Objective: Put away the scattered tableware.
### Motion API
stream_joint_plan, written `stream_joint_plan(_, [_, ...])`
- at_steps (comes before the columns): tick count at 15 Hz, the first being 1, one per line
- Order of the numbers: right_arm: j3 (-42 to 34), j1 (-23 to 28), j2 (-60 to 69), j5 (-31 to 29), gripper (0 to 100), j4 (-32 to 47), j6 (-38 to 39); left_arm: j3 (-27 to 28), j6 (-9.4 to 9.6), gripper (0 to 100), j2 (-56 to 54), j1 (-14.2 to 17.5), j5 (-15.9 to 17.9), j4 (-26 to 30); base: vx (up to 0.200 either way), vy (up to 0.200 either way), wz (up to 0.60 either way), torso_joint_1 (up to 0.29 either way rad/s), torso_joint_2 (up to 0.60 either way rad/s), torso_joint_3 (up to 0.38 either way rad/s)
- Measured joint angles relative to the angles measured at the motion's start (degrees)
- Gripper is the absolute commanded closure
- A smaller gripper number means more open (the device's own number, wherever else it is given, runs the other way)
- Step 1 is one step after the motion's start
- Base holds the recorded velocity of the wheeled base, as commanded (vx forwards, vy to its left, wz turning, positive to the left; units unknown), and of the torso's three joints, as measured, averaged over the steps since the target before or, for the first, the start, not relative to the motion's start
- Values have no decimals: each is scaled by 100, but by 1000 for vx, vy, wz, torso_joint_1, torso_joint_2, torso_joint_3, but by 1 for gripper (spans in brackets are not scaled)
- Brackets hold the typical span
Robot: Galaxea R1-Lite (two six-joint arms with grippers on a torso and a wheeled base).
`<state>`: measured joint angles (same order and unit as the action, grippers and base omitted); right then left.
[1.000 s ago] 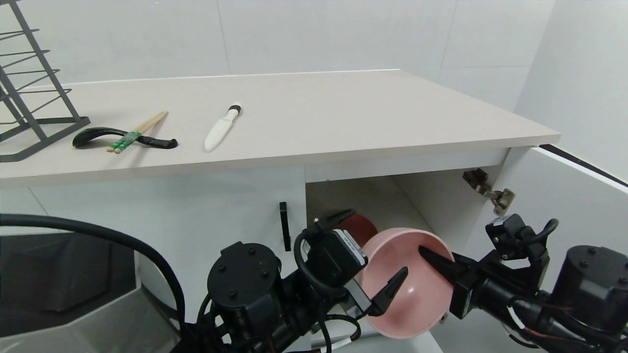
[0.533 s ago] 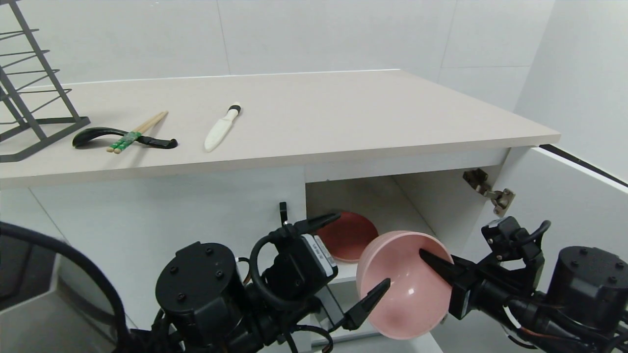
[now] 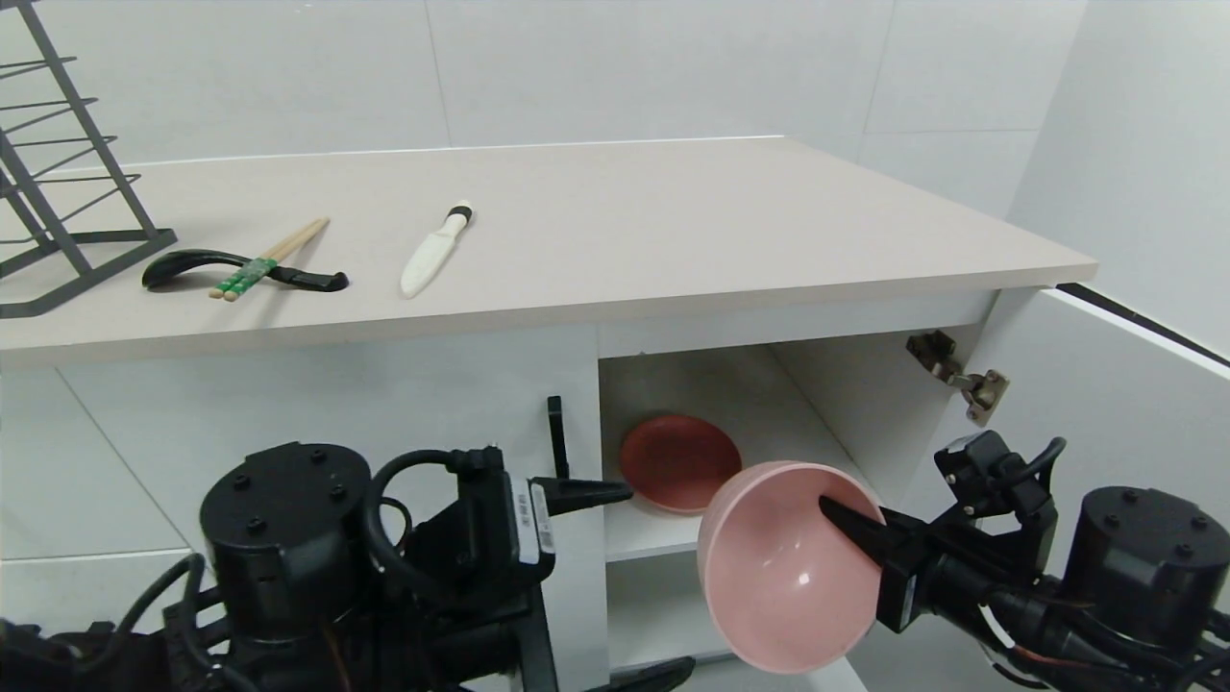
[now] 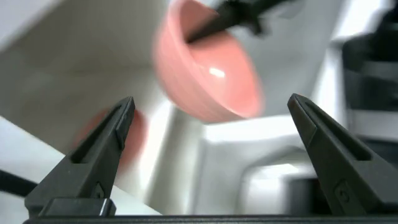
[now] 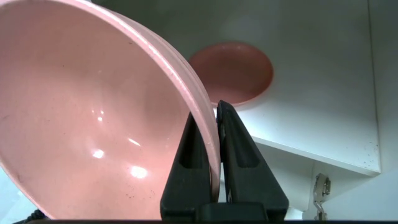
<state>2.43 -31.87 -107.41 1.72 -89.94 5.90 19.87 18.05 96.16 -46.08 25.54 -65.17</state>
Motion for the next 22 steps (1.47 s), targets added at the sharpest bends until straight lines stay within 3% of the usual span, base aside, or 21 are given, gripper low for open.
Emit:
stream_joint_plan(4, [-6,-5,-35,2,100,0,0,-417,6,0,-735,207,98,145,0,0,0,0,0,0])
stream_joint_plan(8, [-28,-16,-78,2,100,2,0,-723,1,0,-1397,714,-37,158,0,0,0,0,0,0])
stream_joint_plan(15, [-61,-29,-80,-2,100,0,0,-1464,83,0,-2044,934,-329,110,0,0,0,0,0,0])
stream_joint_plan(22, [-100,-33,-80,-6,100,2,59,-1893,-106,0,-2918,1662,-909,184,0,0,0,0,0,0])
